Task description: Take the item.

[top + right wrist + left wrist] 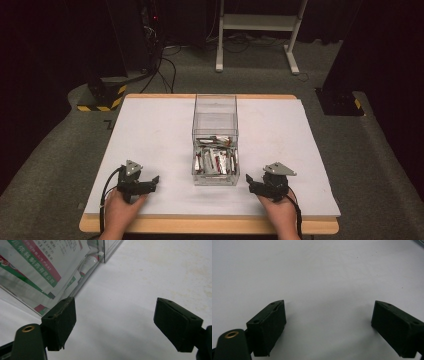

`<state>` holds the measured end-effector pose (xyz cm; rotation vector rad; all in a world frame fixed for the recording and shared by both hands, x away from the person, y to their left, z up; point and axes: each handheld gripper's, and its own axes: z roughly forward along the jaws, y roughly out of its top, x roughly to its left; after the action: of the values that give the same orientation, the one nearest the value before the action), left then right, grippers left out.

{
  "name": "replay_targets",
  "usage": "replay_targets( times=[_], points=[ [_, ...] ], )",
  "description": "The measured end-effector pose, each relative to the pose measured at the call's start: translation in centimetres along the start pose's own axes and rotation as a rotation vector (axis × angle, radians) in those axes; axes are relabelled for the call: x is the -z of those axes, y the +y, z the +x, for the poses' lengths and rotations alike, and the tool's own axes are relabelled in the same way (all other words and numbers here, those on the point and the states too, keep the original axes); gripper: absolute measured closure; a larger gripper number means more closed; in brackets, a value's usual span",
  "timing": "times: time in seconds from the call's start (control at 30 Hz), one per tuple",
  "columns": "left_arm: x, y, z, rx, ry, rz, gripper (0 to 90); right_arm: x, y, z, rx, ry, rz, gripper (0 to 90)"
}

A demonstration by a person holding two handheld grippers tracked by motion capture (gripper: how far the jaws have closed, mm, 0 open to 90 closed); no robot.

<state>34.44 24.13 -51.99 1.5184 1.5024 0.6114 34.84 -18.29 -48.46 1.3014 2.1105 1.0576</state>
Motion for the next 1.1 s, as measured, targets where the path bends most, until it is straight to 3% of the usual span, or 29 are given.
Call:
replay_targets(
  times=[0.5,0.9,1.1],
  points=[
    [0.0,0.0,0.0,0.003,0.000,-0.002,12.4,0.5,0.2,0.1,0.021,0.028,-0.039,18.5],
    [0.0,0.0,0.0,-0.004,0.000,0.002,12.4,1.9,0.9,0.1,0.017,0.040,-0.082,21.6],
    [0.0,0.0,0.0,-0.004,0.000,0.002,12.4,2.8,1.5,0.4,0.038,0.032,-0.104,21.0]
  ],
)
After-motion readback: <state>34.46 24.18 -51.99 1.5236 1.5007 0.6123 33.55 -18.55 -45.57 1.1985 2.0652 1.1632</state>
